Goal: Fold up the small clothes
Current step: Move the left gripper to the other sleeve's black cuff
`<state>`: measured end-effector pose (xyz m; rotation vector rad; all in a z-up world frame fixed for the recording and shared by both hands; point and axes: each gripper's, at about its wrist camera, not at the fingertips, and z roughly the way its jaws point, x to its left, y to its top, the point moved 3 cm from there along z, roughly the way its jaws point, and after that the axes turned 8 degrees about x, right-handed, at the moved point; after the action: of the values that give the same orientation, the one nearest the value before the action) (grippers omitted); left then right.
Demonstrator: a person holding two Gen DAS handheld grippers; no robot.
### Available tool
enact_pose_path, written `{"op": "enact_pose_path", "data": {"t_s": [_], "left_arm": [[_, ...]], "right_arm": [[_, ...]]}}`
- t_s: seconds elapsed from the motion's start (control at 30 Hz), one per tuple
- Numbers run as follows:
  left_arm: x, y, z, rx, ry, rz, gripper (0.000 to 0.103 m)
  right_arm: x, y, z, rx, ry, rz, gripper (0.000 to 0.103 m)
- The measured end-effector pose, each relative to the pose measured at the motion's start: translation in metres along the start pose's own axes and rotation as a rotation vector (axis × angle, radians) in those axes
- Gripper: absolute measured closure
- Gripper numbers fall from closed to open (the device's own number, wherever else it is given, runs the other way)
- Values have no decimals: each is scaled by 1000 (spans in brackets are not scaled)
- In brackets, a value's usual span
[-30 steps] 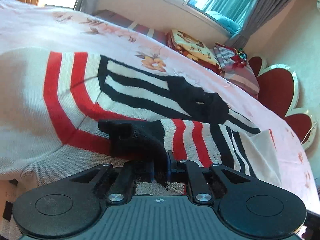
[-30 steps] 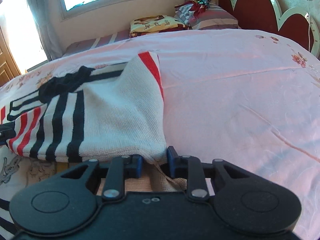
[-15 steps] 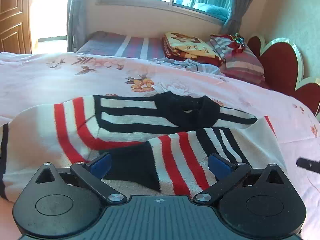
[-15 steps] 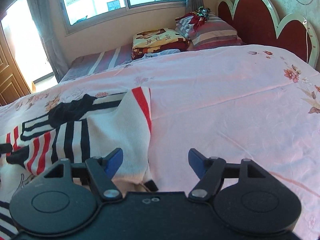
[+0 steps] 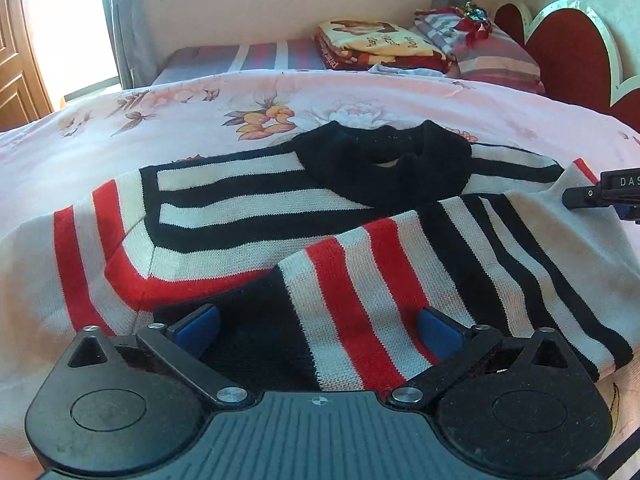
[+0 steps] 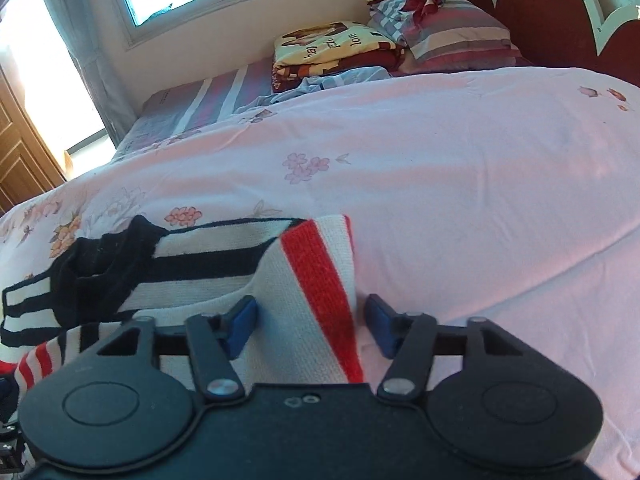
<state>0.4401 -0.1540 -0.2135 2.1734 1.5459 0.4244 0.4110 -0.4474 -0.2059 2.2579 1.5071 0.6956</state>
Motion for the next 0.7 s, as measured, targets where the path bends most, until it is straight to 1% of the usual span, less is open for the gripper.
{"op": "enact_pose_path", "data": {"t_s": [0.03, 0.07, 0.13, 0.17, 0.23, 0.3, 0.37, 0.4, 0.47, 0.5, 0.53, 0.57, 0.6, 0.63, 0.67, 0.7], "left_arm": [[0, 0, 0, 2, 0, -1, 0], [-1, 0, 0, 3, 0, -2, 0], [0, 2, 2, 6, -1, -3, 0], [0, 3, 2, 6, 1, -2, 0], [-1, 2, 3, 0, 3, 1, 0], [1, 3, 3, -2, -1, -1, 0], [3, 3, -2, 1, -11, -15, 0], [4, 3, -5, -3, -20, -26, 0], [6, 3, -7, -16, -43, -48, 0], [7, 3, -4, -19, -37, -46, 0], [6, 2, 0, -13, -27, -35, 0], [4, 2, 5, -18, -15, -12, 0], [3, 2, 6, -34, -6, 4, 0], [3, 1, 6, -36, -7, 8, 0], [4, 3, 5, -31, -13, 4, 0], [6, 3, 4, -26, -20, 1, 0]], "right_arm": [[1, 0, -1, 1, 3, 2, 64], [2, 0, -4, -7, -9, -15, 68], [3, 0, -6, -28, -45, -46, 73], [0, 3, -6, -43, -76, -36, 73], [-5, 4, -2, -31, -69, -3, 73], [2, 5, -3, -30, -99, -37, 73], [7, 8, -11, -46, -132, -62, 63], [10, 8, -19, -78, -137, -68, 60], [18, 5, -33, -151, -133, -99, 37], [22, 4, -36, -175, -136, -114, 37], [23, 3, -33, -177, -145, -133, 40], [23, 3, -26, -152, -162, -141, 47], [17, 4, -12, -95, -187, -122, 54], [9, 4, -2, -57, -185, -93, 56], [0, 4, 0, -66, -152, -46, 51], [-5, 5, 0, -65, -151, -21, 48]]}}
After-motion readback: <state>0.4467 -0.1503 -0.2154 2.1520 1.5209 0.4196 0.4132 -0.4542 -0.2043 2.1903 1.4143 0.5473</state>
